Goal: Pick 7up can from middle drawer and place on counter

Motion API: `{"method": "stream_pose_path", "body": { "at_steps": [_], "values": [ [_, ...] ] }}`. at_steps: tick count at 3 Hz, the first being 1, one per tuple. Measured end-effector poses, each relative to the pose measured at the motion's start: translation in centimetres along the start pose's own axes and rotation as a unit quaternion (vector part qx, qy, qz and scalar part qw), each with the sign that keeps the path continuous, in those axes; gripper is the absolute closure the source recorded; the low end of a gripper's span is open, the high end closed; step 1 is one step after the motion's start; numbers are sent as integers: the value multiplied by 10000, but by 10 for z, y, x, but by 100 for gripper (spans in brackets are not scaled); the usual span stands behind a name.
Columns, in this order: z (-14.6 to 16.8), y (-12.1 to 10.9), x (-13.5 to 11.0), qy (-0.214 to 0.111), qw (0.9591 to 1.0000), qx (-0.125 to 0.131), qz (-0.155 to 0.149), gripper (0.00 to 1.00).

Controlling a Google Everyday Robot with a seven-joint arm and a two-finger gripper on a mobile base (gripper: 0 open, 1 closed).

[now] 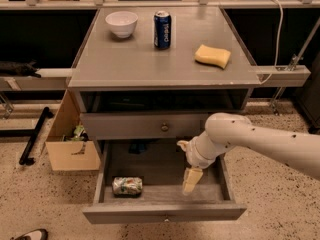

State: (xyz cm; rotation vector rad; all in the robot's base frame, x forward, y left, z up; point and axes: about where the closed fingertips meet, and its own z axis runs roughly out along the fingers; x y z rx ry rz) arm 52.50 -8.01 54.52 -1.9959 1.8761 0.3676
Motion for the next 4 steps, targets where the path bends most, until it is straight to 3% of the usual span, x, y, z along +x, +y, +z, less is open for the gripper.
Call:
{"method": "stream_pose_path", "body": {
  "at_steps": [1, 2, 3, 4],
  "values": [
    [63, -16, -20, -167, 9994, -42, -284, 0],
    [98, -24, -43, -419, 9983, 33, -397, 0],
    [128, -19, -60, -748, 9965, 177, -314, 0],
    [135, -22, -64, -831, 9959, 246, -276, 0]
  ]
}}
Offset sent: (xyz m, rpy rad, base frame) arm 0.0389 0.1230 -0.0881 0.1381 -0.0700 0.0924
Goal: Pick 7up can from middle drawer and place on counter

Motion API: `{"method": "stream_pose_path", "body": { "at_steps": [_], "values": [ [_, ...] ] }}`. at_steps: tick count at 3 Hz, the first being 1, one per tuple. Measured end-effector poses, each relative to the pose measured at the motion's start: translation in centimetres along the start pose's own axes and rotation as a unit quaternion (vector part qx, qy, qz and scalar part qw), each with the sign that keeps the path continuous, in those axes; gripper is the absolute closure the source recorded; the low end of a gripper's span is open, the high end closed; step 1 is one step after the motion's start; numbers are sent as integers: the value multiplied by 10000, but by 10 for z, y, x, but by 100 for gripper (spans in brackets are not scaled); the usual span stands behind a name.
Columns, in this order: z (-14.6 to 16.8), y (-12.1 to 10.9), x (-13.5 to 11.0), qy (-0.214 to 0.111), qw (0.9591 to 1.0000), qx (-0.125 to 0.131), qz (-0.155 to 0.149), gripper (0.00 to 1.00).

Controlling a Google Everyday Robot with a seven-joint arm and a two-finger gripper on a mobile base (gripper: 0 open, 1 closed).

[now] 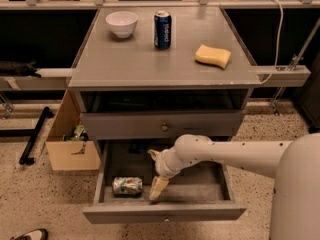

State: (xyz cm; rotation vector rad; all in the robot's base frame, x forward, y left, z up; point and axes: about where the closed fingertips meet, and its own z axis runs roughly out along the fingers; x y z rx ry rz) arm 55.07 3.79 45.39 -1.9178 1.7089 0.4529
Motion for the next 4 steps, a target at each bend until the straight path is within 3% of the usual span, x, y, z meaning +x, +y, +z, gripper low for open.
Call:
{"method": "stream_pose_path", "body": {
  "at_steps": [1, 2, 4],
  "values": [
    [7, 0, 1, -38, 10000, -43, 62, 0],
    [32, -7, -10, -281, 9992, 105, 257, 0],
    [49, -23, -24, -600, 9963, 383, 480, 0]
  ]
}}
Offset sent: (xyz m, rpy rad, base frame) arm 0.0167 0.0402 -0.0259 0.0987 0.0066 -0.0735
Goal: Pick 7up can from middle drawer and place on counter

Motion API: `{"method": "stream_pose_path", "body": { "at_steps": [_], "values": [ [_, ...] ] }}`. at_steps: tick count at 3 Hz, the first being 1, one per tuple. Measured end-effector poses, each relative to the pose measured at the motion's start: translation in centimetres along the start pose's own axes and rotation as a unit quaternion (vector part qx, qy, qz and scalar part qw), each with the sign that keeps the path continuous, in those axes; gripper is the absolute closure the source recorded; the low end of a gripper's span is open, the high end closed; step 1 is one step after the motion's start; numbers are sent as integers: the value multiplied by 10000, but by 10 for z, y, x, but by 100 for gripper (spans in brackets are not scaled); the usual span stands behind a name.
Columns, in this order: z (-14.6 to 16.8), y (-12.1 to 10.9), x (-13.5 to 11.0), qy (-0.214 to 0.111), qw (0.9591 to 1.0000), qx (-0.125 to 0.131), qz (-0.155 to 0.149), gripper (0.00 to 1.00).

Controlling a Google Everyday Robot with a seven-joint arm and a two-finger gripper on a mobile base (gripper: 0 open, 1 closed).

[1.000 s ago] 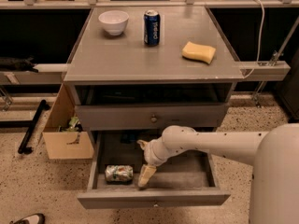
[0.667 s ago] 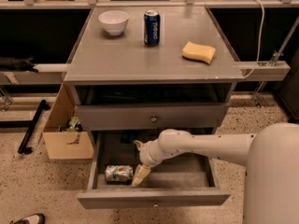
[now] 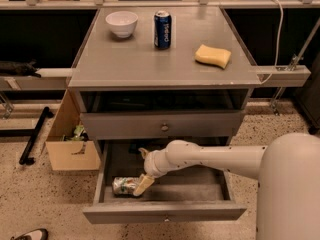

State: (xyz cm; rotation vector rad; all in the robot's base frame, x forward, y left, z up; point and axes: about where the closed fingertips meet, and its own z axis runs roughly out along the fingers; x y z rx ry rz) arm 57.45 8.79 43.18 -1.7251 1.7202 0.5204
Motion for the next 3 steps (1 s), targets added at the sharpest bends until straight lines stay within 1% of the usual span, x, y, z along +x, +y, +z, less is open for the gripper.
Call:
{"method": "stream_pose_path", "body": {
  "at_steps": [1, 2, 3],
  "values": [
    [25, 4, -3, -115, 9998, -151, 53, 0],
    [40, 9, 0, -111, 9996, -263, 63, 0],
    [49, 12, 5, 12, 9996, -273, 61, 15]
  ]
}}
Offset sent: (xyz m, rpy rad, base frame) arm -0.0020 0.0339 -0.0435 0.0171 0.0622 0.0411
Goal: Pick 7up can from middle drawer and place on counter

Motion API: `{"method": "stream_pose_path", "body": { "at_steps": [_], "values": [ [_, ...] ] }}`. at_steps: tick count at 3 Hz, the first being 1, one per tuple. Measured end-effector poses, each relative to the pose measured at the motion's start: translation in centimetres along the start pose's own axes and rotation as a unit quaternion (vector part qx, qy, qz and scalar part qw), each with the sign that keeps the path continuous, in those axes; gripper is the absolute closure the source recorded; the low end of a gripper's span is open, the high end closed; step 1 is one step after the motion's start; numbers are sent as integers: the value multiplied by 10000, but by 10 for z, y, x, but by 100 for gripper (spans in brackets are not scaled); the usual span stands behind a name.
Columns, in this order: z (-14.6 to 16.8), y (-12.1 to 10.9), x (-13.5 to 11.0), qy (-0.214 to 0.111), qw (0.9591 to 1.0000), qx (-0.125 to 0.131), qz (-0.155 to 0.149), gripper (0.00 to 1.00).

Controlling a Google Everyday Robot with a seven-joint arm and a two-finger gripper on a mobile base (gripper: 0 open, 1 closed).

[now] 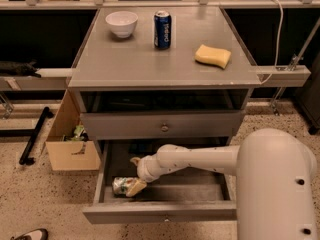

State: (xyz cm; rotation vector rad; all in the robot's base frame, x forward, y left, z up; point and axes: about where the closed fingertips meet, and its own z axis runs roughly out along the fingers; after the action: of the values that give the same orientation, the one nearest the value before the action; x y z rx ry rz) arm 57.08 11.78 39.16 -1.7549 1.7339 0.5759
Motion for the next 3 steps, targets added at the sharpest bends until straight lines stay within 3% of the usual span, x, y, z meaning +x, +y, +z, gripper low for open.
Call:
{"method": "stream_pose_path", "body": {
  "at_steps": [3],
  "values": [
    [18, 3, 13, 156, 9998, -87, 101, 93]
  ]
}}
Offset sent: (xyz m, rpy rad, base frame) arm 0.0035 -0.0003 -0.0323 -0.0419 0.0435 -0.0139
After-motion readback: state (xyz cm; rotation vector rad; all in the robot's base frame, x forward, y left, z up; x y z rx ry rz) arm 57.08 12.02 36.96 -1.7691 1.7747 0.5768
